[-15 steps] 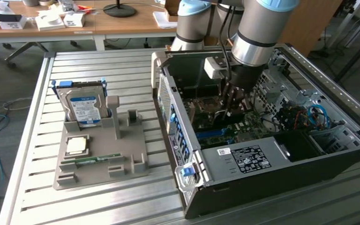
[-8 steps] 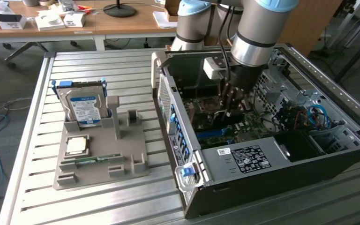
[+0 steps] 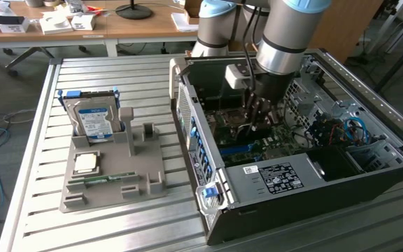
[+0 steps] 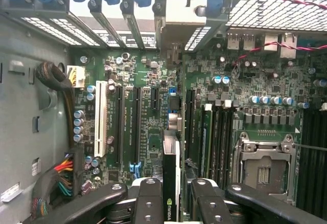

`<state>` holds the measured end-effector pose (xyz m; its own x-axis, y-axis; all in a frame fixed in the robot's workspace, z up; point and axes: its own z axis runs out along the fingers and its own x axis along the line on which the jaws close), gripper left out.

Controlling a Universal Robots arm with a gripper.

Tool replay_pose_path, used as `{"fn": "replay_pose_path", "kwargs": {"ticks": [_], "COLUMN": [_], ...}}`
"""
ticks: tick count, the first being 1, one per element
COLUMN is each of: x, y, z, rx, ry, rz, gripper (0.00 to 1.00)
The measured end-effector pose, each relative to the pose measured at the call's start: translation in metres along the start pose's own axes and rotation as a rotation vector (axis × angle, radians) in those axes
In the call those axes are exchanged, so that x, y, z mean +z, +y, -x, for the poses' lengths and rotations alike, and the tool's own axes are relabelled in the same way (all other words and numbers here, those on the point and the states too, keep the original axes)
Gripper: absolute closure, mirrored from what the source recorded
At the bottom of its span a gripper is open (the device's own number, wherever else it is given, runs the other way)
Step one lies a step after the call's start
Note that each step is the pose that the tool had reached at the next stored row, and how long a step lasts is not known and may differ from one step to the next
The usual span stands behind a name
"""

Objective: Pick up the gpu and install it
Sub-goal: 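Insert the gpu into the slot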

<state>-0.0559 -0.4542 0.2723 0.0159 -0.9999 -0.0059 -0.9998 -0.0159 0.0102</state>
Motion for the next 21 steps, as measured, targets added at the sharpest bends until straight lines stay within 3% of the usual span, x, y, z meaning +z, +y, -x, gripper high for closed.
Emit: {"fn": "replay_pose_path", "kwargs": {"ticks": [21], "x": [0.0001], "y": [0.0077], "z": [0.0001], "rx": [0.0], "ry": [0.0], "rz": [-0.0002], "gripper": [0.74]}}
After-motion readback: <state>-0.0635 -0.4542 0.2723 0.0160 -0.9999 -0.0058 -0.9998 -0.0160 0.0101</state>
